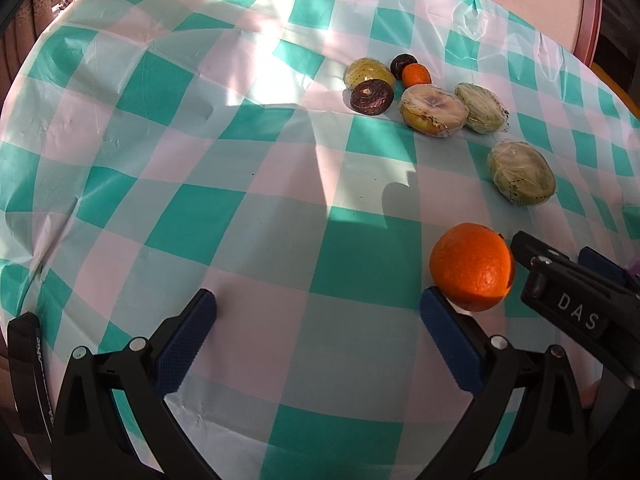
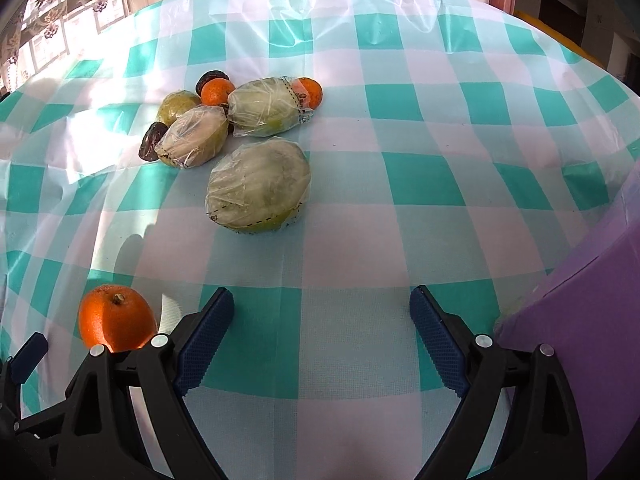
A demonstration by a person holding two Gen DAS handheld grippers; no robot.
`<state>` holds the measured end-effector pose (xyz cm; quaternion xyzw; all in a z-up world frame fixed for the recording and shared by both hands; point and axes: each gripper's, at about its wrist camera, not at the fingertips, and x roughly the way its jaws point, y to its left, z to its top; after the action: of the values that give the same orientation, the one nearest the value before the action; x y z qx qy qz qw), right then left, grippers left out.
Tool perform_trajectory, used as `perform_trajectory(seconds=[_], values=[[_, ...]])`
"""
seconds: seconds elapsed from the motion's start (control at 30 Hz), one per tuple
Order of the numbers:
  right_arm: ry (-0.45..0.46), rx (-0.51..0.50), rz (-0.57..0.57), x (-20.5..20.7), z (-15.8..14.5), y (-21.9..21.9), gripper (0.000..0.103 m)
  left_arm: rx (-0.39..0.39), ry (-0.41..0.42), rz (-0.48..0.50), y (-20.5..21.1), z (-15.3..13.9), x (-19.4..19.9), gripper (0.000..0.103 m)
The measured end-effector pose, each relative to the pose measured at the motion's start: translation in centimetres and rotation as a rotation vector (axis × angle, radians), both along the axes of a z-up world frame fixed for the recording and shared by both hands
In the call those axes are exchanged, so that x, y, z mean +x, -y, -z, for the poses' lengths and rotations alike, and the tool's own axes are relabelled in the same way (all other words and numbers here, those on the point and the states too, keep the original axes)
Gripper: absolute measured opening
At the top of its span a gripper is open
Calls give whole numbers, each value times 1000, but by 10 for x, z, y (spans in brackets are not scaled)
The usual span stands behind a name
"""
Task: Organize fruits
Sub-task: 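Grasp the orange tangerine with the left tool while the right tool grasps the wrapped green fruit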
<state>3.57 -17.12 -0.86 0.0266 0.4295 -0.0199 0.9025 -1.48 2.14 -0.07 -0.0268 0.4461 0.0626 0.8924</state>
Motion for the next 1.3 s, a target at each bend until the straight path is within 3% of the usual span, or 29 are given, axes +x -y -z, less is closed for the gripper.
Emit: perform_trajectory(seconds=[0.2,0.27,0.33,0.5,0.63,0.7,0.73,0.93,1.13,1.3], values=[[40,33,-55,28,-9,-13,87,0,-9,125,-5,1,-9,102],[29,62,-65,39,-8,-11,81,-5,-10,200,1,0,-14,101],[38,50,-61,42,-10,-9,61,-7,18,263,9,-3,-20,101],[69,123,-83,39,-11,-4,58,36,46,309,29,-8,-4,100],[88,158,-77,37,-13,0,58,60,52,349,50,-10,24,89],[88,169,-71,38,-12,2,58,92,43,383,59,-8,33,67],[94,173,-71,37,-13,2,58,82,47,391,60,-9,34,44],[117,133,-115,27,-15,-9,58,-25,59,322,33,-10,6,43],[133,159,-185,-11,-16,-31,58,-231,125,140,-34,-13,-41,43],[143,238,-233,-57,-17,-42,58,-265,195,81,-62,-19,-71,43]])
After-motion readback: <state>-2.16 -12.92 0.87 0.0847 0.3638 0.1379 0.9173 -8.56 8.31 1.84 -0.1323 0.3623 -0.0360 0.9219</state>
